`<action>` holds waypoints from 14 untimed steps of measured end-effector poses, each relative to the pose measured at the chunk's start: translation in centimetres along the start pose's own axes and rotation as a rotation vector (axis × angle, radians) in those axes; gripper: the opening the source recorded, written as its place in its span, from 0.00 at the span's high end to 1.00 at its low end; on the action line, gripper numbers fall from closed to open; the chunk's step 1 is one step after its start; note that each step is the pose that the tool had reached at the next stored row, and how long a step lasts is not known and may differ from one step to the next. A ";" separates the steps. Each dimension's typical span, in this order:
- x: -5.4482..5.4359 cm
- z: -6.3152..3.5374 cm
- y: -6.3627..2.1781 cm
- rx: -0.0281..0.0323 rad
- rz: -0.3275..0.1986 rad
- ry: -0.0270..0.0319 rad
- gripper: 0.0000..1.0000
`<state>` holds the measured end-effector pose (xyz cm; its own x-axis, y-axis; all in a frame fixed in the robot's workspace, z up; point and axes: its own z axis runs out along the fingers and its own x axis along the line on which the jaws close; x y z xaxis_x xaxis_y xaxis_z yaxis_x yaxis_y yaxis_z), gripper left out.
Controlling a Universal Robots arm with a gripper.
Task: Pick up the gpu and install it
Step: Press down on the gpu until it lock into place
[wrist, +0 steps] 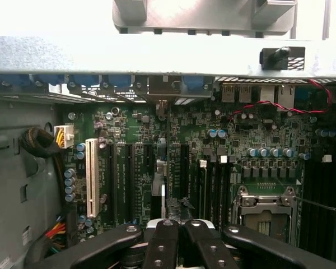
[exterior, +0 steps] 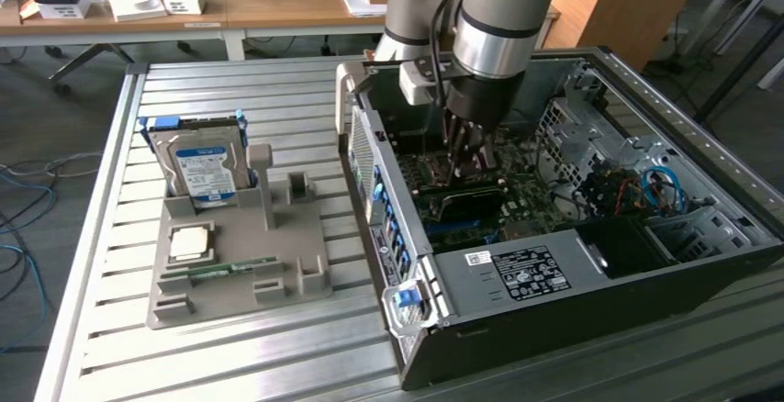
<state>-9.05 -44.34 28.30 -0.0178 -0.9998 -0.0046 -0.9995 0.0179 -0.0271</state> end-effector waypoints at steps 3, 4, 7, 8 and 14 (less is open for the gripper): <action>0.0 0.01 0.00 -0.0002 0.000 0.0003 0.89; 0.0 0.01 0.00 -0.0002 0.000 0.0001 0.89; 0.0 0.13 0.00 0.0001 0.000 -0.0013 0.89; 0.0 0.15 0.00 -0.0001 0.000 -0.0013 0.89; 0.0 0.26 0.00 0.0002 0.000 -0.0022 0.89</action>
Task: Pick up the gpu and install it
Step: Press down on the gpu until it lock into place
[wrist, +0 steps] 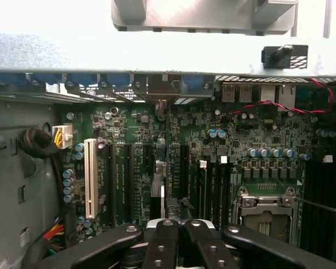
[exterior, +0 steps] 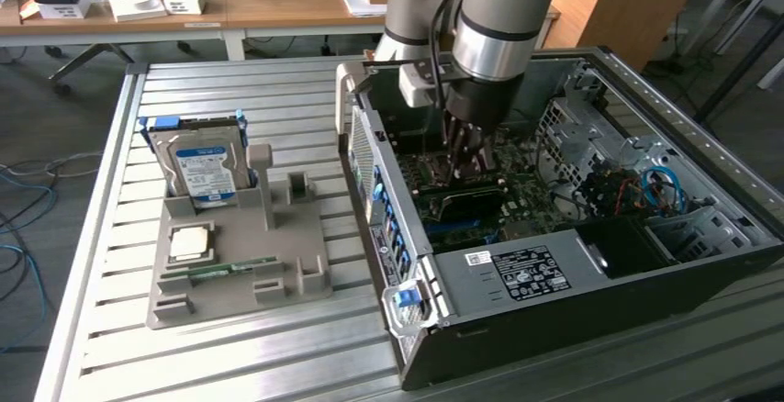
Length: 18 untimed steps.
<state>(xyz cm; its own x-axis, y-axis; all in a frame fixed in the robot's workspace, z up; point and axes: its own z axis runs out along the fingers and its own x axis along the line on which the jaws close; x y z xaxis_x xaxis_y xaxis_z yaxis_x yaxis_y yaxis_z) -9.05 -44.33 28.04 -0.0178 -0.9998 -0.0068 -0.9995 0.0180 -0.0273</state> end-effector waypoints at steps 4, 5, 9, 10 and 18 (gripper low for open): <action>0.0 0.12 0.01 -0.0003 0.000 0.0000 0.89; 0.0 0.12 0.01 -0.0004 0.000 0.0000 0.89; 0.0 0.17 0.01 -0.0002 0.000 -0.0003 0.89; 0.0 0.21 0.01 -0.0001 0.000 -0.0007 0.89; 0.0 0.35 0.01 -0.0002 0.000 -0.0008 0.89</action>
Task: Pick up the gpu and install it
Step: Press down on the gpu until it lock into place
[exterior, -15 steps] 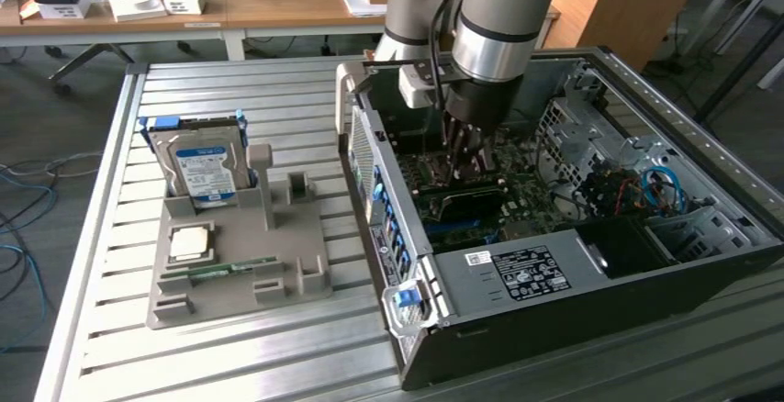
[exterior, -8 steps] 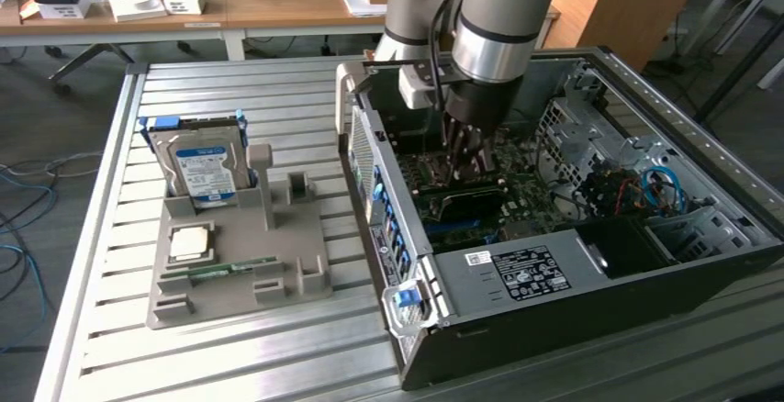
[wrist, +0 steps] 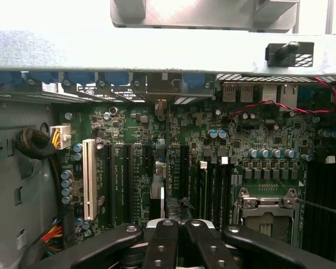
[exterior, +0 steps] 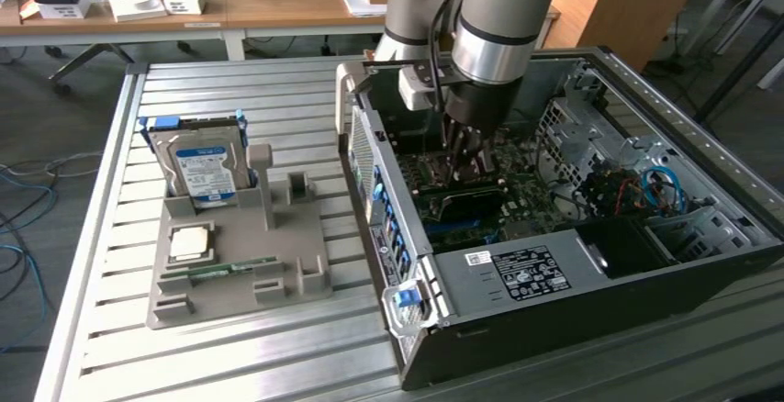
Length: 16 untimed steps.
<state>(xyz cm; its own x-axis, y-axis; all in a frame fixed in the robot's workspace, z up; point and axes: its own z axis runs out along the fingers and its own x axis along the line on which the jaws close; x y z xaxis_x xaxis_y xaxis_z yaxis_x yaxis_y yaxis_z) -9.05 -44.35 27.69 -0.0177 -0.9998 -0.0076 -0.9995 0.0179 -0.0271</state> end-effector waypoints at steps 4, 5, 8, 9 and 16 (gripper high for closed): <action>0.3 0.00 0.00 -0.0001 0.000 -0.0021 0.89; 0.3 0.00 0.00 -0.0001 0.000 -0.0025 0.89; 0.3 0.00 0.00 -0.0001 0.000 -0.0027 0.89; 0.3 0.02 0.00 -0.0001 0.000 -0.0027 0.89; 0.3 0.12 0.00 -0.0001 0.000 -0.0026 0.89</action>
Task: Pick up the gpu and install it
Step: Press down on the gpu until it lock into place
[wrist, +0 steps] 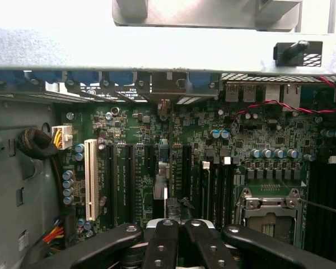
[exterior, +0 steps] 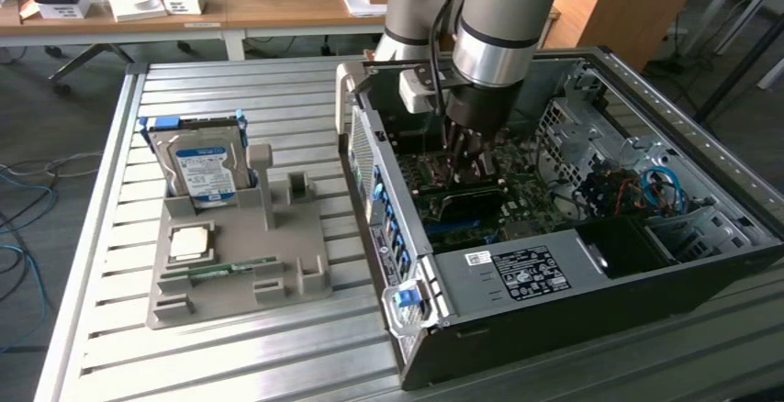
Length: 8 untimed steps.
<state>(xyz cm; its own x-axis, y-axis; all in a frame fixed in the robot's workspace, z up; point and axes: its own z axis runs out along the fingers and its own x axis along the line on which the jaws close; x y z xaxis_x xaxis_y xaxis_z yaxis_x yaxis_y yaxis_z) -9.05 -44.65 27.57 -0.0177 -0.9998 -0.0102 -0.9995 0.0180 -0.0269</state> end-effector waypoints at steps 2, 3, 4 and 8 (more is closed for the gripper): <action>0.0 0.01 0.00 0.0000 0.000 -0.0007 0.89; 0.0 0.01 0.00 0.0001 0.000 -0.0011 0.89; 0.0 0.00 0.00 0.0000 0.000 -0.0009 0.89; 0.0 0.00 -0.05 0.0000 0.000 -0.0009 0.89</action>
<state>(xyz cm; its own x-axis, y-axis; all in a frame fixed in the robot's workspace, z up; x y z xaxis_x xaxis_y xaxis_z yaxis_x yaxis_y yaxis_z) -9.01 -44.67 27.57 -0.0176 -0.9998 -0.0112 -0.9995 0.0179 -0.0269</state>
